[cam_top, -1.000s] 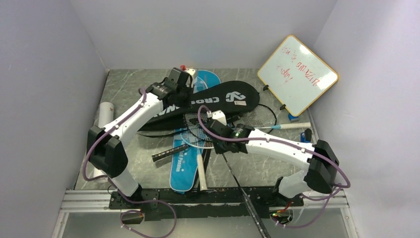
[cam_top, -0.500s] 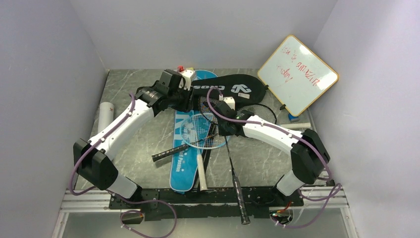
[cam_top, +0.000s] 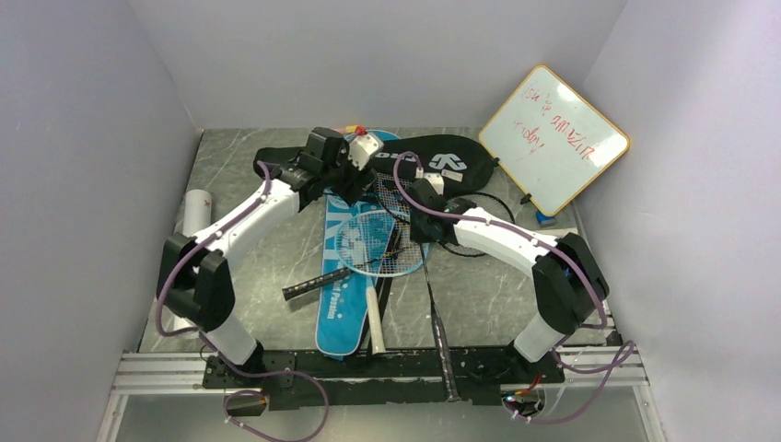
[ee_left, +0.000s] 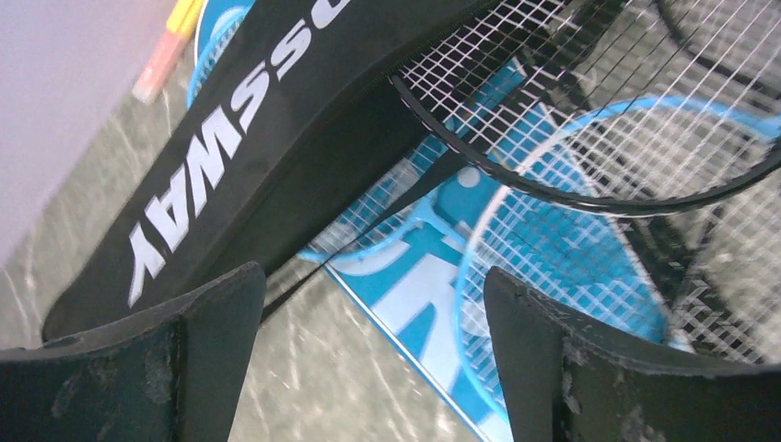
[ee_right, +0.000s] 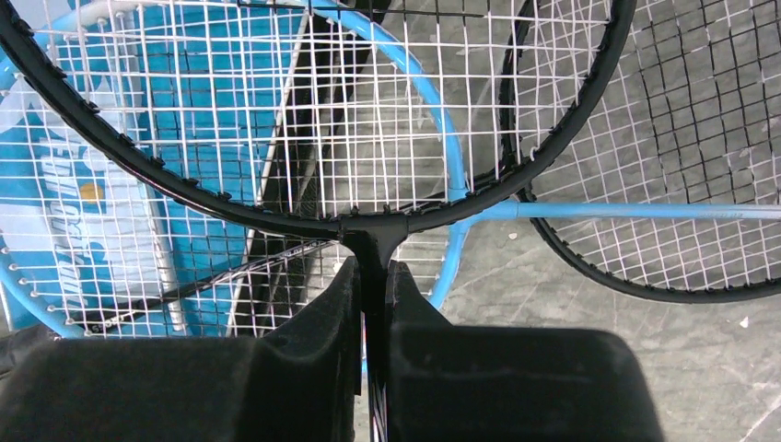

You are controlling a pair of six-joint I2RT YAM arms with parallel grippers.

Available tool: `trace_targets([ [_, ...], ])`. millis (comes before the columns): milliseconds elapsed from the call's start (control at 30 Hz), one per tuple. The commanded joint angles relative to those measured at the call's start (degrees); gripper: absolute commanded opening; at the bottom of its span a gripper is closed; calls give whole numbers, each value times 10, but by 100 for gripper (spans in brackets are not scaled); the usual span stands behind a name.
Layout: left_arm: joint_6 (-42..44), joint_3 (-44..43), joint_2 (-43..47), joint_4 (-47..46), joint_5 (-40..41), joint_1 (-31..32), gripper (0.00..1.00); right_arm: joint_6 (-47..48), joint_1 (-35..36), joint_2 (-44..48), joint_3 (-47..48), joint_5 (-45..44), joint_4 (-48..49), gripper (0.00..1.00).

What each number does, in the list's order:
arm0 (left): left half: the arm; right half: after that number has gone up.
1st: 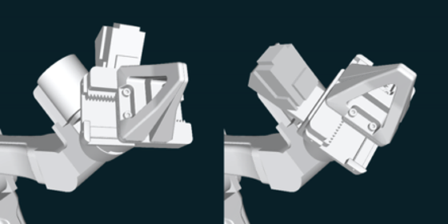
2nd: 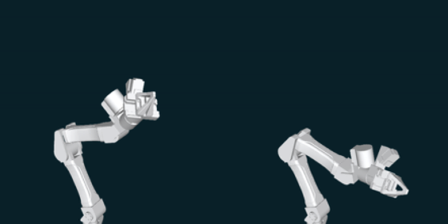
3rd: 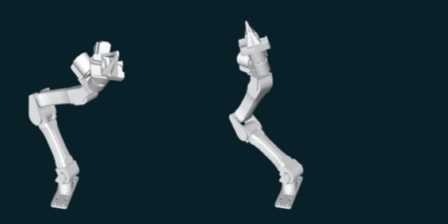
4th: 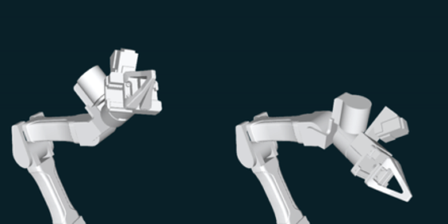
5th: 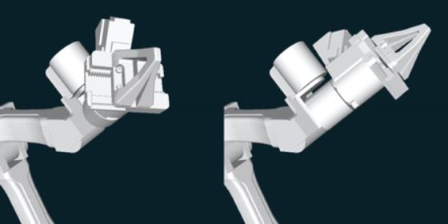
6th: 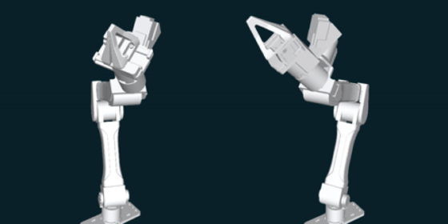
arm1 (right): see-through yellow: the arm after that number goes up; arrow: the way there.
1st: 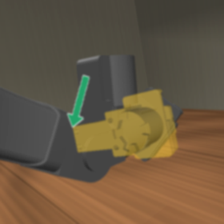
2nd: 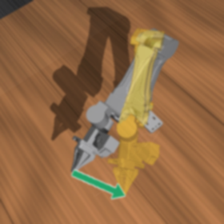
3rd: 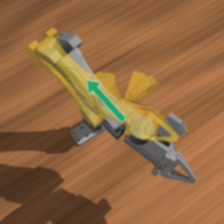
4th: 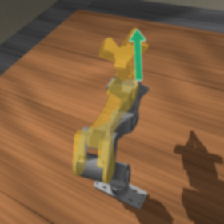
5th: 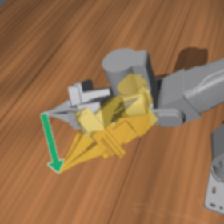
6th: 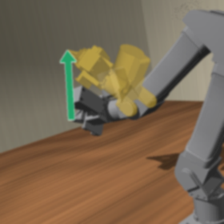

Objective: Pack up the badminton gear
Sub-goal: Place the racket in the racket bag.

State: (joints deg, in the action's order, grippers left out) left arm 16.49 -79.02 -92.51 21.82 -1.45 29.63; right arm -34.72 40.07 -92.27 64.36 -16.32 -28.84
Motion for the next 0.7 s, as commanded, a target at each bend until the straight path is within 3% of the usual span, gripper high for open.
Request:
trace_targets([
  [0,197,0,-39,-70,-87,-19,89,-4,-13,-3,2,6,47,0],
  [200,262,-75,-137,-63,-226,-80,83,-4,-16,-16,10,17,53,0],
  [333,312,-62,-155,-144,-220,-85,85,-3,-18,-18,9,22,58,0],
  [667,368,-139,-257,-142,-206,-92,86,-5,-23,-21,5,38,68,0],
])
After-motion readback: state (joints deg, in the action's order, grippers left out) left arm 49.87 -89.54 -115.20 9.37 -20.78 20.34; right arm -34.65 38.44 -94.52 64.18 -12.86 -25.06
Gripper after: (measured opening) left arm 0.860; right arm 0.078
